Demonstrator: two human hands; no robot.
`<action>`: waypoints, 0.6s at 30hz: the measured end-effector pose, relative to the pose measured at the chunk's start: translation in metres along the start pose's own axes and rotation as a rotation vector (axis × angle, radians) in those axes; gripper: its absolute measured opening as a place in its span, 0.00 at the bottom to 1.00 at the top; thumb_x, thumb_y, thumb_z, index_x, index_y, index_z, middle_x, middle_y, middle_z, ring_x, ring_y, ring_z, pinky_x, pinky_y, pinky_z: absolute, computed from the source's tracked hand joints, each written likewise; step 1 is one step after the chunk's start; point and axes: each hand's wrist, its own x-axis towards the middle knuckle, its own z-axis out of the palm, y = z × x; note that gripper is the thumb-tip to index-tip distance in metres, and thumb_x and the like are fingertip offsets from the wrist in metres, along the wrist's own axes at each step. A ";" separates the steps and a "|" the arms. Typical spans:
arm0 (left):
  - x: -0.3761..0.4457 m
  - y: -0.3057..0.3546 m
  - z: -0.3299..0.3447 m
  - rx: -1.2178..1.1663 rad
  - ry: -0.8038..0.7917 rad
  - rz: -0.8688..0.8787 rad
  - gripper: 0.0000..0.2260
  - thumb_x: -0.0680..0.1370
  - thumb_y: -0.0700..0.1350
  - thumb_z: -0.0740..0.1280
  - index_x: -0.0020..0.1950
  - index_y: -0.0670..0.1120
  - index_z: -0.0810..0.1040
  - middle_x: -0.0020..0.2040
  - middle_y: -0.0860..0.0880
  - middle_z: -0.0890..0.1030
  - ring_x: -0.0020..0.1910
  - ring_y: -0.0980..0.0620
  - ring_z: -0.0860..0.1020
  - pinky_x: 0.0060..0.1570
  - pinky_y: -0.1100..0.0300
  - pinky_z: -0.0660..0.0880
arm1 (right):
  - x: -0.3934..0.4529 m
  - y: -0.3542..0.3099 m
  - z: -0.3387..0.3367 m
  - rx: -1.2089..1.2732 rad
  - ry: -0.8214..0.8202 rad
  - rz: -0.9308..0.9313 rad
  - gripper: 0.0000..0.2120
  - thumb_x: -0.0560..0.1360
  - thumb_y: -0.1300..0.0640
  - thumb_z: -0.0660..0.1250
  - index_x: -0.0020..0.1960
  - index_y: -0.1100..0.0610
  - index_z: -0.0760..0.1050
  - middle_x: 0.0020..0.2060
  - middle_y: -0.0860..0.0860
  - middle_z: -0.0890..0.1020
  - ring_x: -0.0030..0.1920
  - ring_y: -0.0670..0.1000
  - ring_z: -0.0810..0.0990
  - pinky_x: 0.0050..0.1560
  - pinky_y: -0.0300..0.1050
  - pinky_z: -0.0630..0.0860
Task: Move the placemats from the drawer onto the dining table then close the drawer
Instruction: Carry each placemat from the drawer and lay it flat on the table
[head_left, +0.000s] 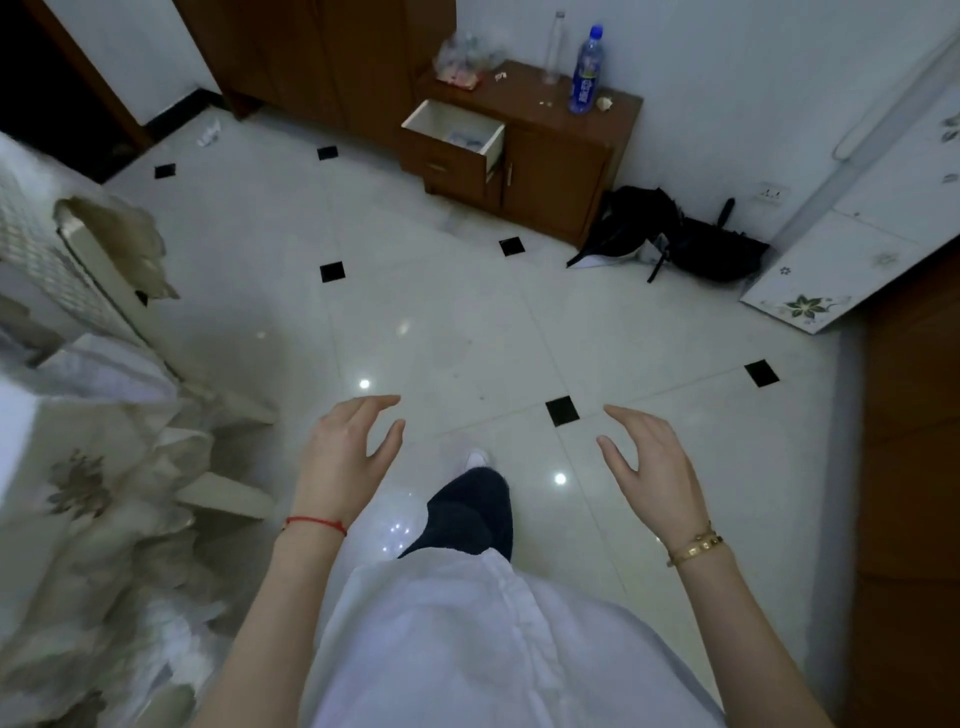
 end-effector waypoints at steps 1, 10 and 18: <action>0.025 -0.002 0.001 -0.003 0.009 0.003 0.11 0.76 0.45 0.69 0.59 0.47 0.79 0.53 0.49 0.82 0.52 0.47 0.79 0.53 0.52 0.75 | 0.026 0.000 0.001 0.000 0.005 -0.001 0.18 0.78 0.55 0.66 0.66 0.57 0.74 0.60 0.51 0.79 0.61 0.48 0.73 0.61 0.30 0.61; 0.264 -0.018 -0.002 0.013 0.026 0.091 0.11 0.77 0.44 0.69 0.59 0.47 0.79 0.53 0.48 0.82 0.53 0.47 0.79 0.55 0.54 0.74 | 0.247 -0.019 0.002 -0.014 0.073 0.026 0.17 0.78 0.55 0.66 0.66 0.56 0.74 0.59 0.50 0.79 0.61 0.49 0.73 0.60 0.31 0.62; 0.428 -0.035 0.031 0.023 -0.027 0.095 0.13 0.77 0.50 0.65 0.60 0.48 0.79 0.55 0.50 0.82 0.55 0.49 0.79 0.57 0.53 0.75 | 0.401 -0.005 0.024 -0.010 0.064 0.055 0.17 0.78 0.55 0.66 0.66 0.57 0.74 0.59 0.51 0.79 0.60 0.49 0.74 0.60 0.37 0.69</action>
